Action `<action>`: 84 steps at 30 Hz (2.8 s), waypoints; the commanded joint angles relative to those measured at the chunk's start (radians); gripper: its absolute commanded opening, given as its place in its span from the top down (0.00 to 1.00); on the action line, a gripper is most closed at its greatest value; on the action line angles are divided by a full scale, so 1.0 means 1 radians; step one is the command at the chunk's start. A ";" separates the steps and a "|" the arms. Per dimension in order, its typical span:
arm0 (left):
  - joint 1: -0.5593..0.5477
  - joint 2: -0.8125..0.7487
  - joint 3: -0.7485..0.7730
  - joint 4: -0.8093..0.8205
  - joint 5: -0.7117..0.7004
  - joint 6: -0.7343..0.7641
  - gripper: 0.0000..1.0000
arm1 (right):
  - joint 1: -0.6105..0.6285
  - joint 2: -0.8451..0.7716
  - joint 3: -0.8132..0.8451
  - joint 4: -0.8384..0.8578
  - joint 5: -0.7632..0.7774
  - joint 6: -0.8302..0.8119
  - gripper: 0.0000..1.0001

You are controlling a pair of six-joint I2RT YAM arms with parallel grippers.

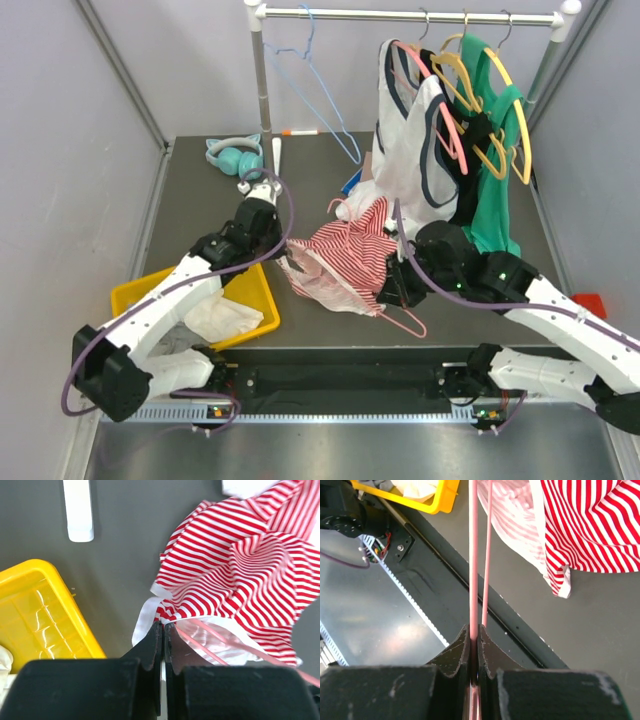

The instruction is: Place the tank top on the hanger

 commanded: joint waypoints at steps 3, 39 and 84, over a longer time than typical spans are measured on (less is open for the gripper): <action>0.003 -0.098 0.051 -0.026 0.016 0.021 1.00 | 0.021 0.037 -0.009 0.141 -0.008 -0.010 1.00; 0.001 -0.273 0.155 0.107 0.326 0.056 0.18 | 0.025 -0.018 -0.239 0.605 0.014 -0.022 1.00; -0.338 -0.123 0.086 0.342 -0.033 0.219 0.85 | 0.040 0.042 -0.233 0.716 -0.017 0.035 1.00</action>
